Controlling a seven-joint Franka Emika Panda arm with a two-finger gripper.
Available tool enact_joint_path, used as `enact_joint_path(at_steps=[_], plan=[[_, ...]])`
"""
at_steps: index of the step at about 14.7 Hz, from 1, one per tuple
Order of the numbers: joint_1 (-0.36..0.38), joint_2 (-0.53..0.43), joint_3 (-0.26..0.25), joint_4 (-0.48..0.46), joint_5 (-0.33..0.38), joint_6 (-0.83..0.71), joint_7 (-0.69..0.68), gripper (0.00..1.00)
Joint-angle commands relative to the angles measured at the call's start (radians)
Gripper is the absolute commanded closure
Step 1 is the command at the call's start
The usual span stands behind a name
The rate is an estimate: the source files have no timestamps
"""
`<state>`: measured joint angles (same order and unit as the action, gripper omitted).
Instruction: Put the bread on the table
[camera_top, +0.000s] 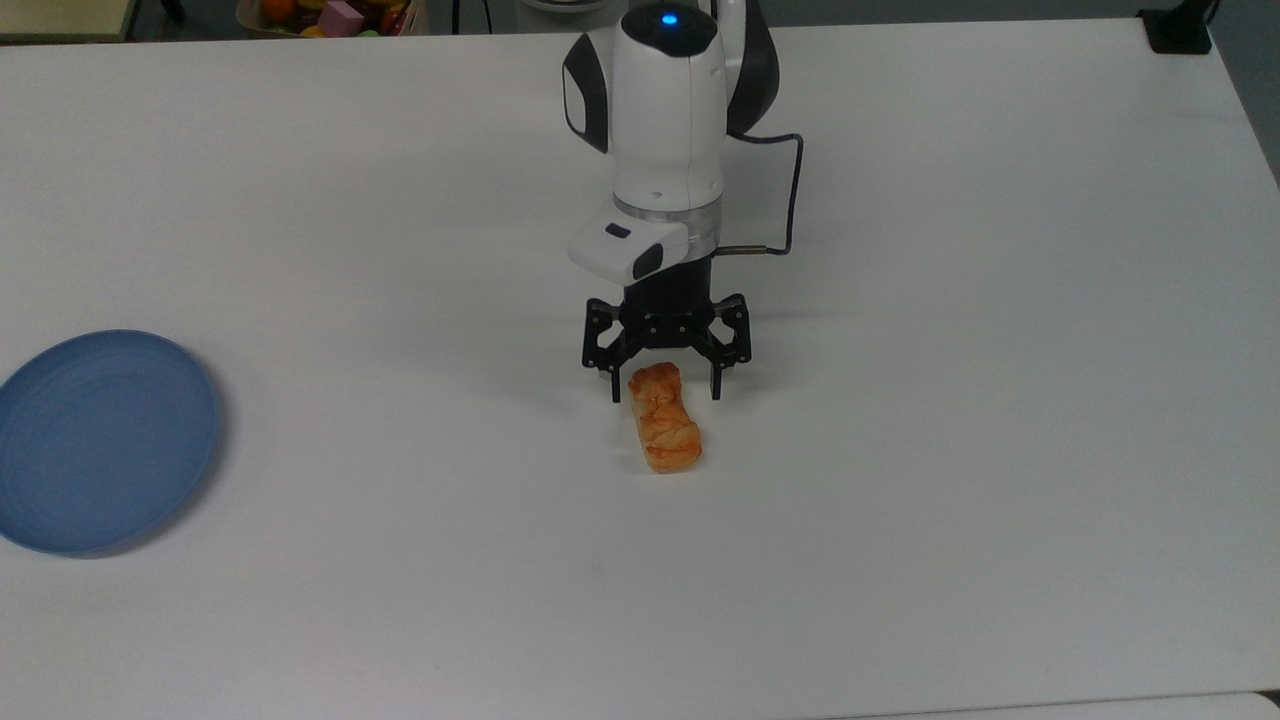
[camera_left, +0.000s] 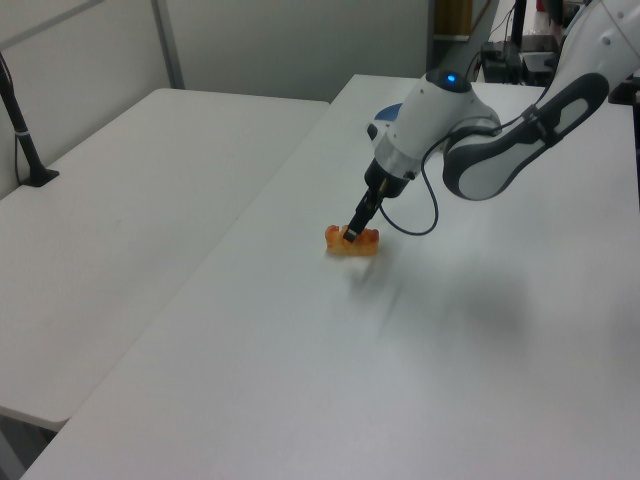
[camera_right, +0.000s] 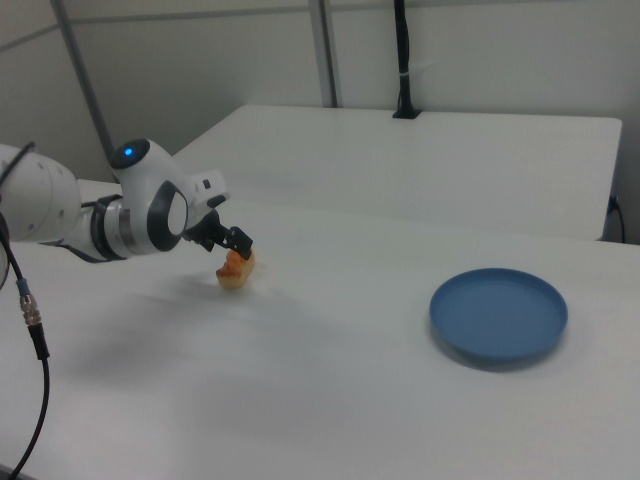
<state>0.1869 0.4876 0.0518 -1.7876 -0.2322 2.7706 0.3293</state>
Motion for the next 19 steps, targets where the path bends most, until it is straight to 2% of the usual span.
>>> enact_joint_path(at_steps=[1, 4, 6, 8, 11, 13, 15, 19], plan=[[-0.01, -0.133, 0.005, -0.016, -0.01, -0.179, 0.155, 0.0], [-0.072, -0.222, 0.066, -0.015, 0.013, -0.403, 0.169, 0.0], [-0.093, -0.282, 0.069, -0.015, 0.074, -0.512, 0.157, 0.0], [-0.124, -0.342, 0.069, -0.015, 0.115, -0.619, 0.084, 0.0], [-0.167, -0.414, 0.049, -0.006, 0.247, -0.788, -0.123, 0.0], [-0.172, -0.461, -0.015, -0.003, 0.284, -0.903, -0.234, 0.0], [-0.162, -0.475, -0.047, 0.0, 0.287, -0.968, -0.24, 0.0], [-0.162, -0.471, -0.072, 0.039, 0.286, -1.03, -0.196, 0.0]])
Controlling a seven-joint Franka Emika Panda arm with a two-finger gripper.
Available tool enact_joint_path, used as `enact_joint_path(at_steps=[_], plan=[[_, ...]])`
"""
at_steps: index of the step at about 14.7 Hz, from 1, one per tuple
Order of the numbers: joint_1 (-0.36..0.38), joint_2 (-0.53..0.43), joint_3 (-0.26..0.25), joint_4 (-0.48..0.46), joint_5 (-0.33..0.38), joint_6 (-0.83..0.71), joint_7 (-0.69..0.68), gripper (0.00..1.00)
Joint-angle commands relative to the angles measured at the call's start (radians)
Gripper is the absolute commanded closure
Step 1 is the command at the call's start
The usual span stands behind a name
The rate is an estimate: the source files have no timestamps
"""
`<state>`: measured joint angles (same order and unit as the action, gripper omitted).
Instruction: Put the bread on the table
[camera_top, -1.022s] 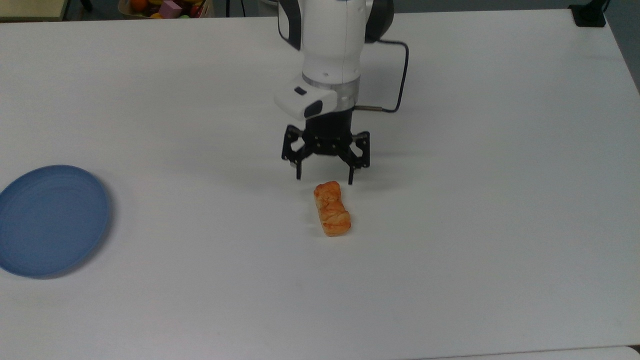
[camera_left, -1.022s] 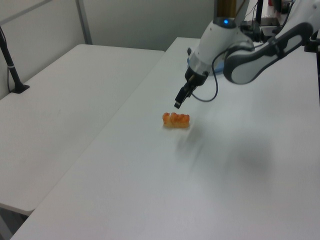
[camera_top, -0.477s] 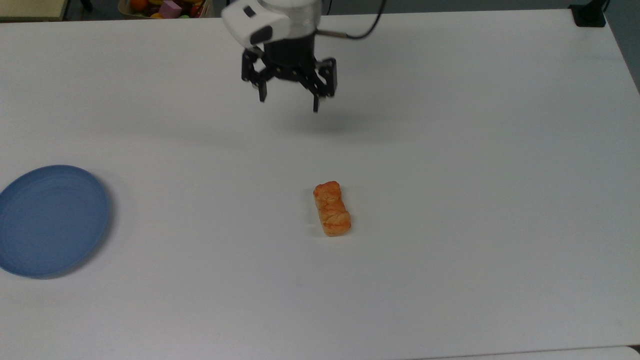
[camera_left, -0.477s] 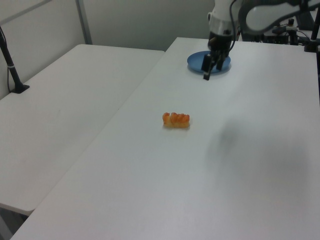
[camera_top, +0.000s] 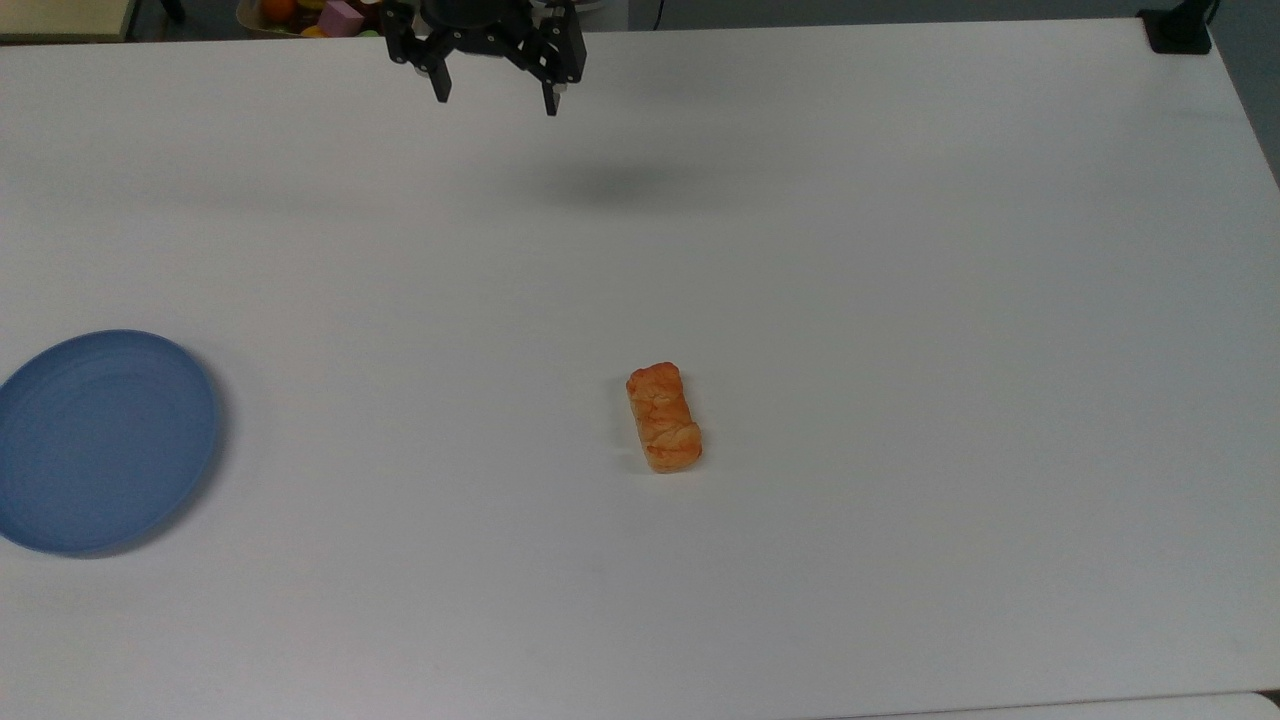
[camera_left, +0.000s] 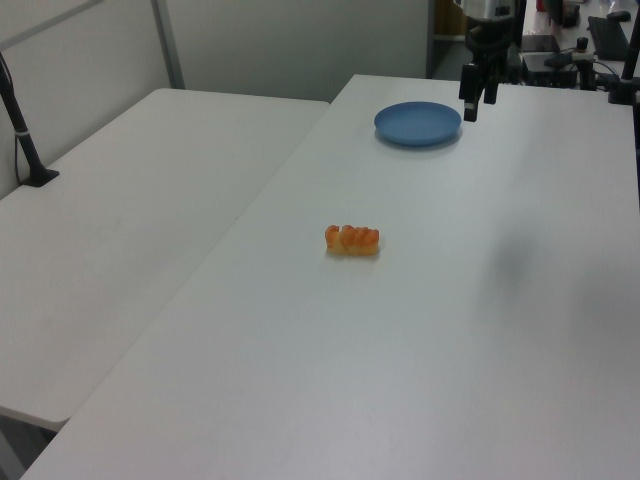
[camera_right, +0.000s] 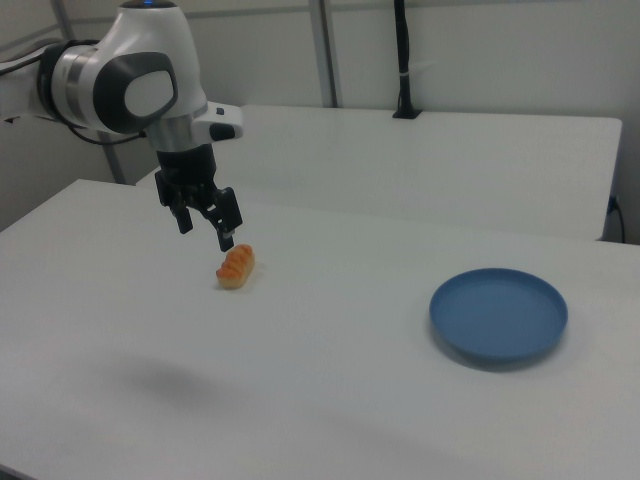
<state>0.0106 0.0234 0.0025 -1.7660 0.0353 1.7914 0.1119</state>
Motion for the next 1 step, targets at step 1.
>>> enact_joint_path(at_steps=[1], plan=[[0.014, -0.002, -0.026, 0.019, 0.018, -0.046, 0.02, 0.0]])
